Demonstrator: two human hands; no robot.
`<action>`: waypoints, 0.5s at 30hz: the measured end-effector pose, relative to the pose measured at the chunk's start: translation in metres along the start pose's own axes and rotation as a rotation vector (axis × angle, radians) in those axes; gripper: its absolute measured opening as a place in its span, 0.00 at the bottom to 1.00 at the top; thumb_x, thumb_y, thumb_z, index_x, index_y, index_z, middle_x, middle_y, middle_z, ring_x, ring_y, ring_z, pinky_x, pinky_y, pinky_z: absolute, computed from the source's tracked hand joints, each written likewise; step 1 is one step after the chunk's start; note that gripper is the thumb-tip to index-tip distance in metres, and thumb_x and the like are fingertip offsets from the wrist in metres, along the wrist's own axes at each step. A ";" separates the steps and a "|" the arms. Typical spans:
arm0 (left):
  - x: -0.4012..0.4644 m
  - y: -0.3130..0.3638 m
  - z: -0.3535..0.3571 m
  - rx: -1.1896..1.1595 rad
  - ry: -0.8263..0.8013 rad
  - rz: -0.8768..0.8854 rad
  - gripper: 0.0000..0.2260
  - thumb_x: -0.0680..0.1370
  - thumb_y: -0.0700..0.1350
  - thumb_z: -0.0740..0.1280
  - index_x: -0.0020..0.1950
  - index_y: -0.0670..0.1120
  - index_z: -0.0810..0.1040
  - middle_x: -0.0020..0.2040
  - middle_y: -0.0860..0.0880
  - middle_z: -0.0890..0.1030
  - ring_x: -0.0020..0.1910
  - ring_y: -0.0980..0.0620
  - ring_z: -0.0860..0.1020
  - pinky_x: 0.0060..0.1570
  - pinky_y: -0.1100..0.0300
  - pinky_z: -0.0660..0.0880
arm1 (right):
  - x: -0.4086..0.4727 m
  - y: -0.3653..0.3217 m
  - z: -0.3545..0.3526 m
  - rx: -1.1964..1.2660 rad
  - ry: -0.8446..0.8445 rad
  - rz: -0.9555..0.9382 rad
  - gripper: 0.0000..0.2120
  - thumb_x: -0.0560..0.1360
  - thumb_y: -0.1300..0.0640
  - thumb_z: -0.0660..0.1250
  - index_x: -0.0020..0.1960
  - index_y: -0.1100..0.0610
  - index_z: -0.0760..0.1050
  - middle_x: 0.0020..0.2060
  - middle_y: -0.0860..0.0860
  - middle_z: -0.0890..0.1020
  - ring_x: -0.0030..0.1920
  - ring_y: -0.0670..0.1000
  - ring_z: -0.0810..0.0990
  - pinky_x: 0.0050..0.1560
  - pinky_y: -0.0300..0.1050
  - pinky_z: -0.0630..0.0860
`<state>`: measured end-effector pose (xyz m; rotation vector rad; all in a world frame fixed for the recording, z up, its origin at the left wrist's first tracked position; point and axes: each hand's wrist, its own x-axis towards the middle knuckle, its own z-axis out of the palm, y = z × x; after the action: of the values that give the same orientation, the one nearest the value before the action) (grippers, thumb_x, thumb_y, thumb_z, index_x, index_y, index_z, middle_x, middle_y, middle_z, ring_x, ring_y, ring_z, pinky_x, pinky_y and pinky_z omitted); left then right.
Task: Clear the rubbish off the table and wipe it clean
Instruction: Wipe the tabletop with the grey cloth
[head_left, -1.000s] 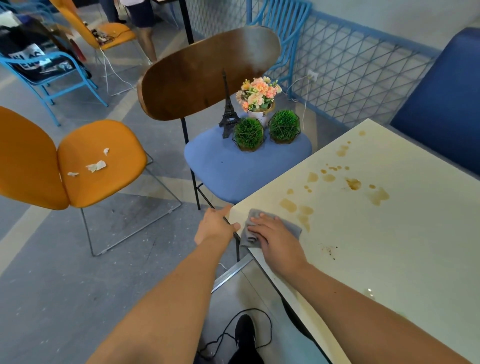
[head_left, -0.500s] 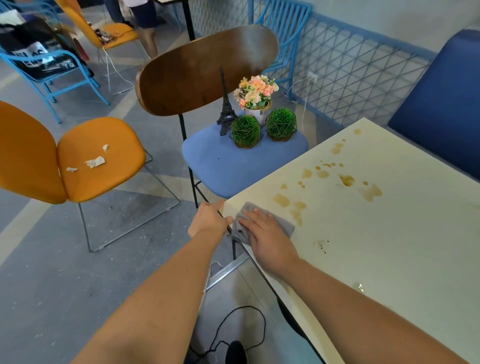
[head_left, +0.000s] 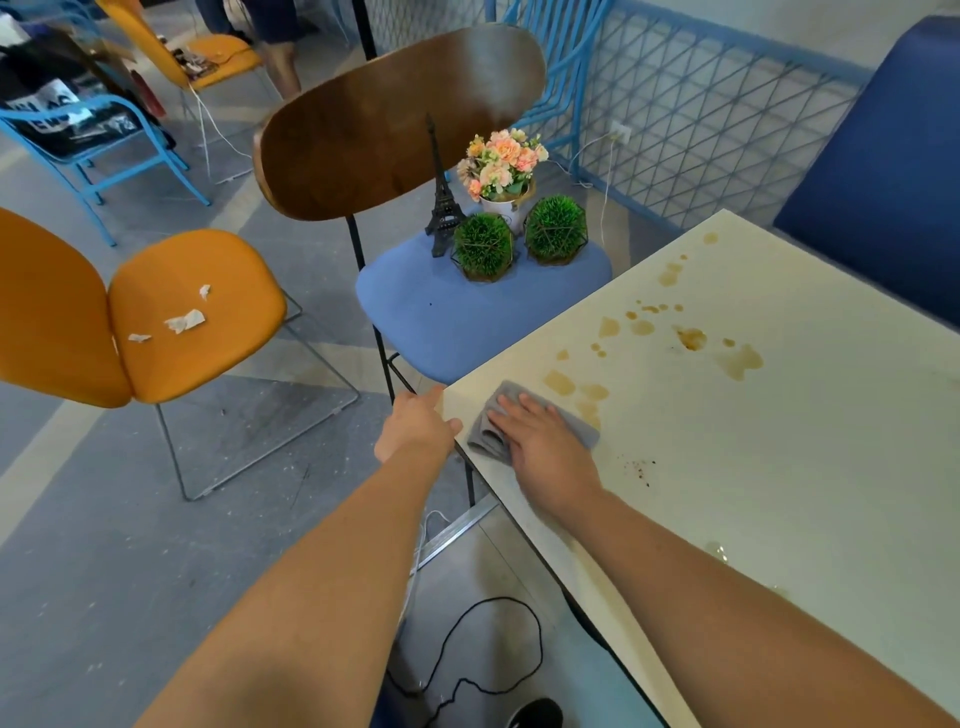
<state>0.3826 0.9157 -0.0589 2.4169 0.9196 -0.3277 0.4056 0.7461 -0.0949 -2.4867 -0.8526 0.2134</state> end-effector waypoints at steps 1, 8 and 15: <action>0.000 0.000 0.000 0.001 0.005 -0.002 0.24 0.79 0.51 0.66 0.74 0.59 0.65 0.69 0.47 0.68 0.65 0.43 0.72 0.58 0.45 0.74 | 0.005 -0.003 0.001 -0.002 0.009 0.038 0.23 0.82 0.62 0.53 0.75 0.50 0.64 0.77 0.45 0.60 0.78 0.48 0.52 0.75 0.44 0.40; -0.001 0.000 -0.002 0.004 0.001 0.001 0.25 0.79 0.51 0.66 0.75 0.59 0.65 0.70 0.47 0.66 0.67 0.44 0.70 0.60 0.44 0.73 | -0.026 -0.006 0.002 0.092 0.005 -0.109 0.22 0.79 0.62 0.57 0.70 0.50 0.73 0.73 0.45 0.68 0.76 0.48 0.59 0.75 0.41 0.43; -0.006 0.003 -0.002 0.008 0.011 0.001 0.24 0.79 0.50 0.66 0.75 0.59 0.65 0.70 0.47 0.66 0.67 0.43 0.70 0.60 0.43 0.73 | -0.002 -0.004 0.003 -0.011 0.081 0.094 0.22 0.82 0.60 0.53 0.76 0.53 0.64 0.77 0.48 0.60 0.78 0.51 0.52 0.76 0.48 0.41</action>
<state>0.3805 0.9117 -0.0537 2.4286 0.9231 -0.3178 0.4009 0.7487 -0.0954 -2.5301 -0.7070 0.1391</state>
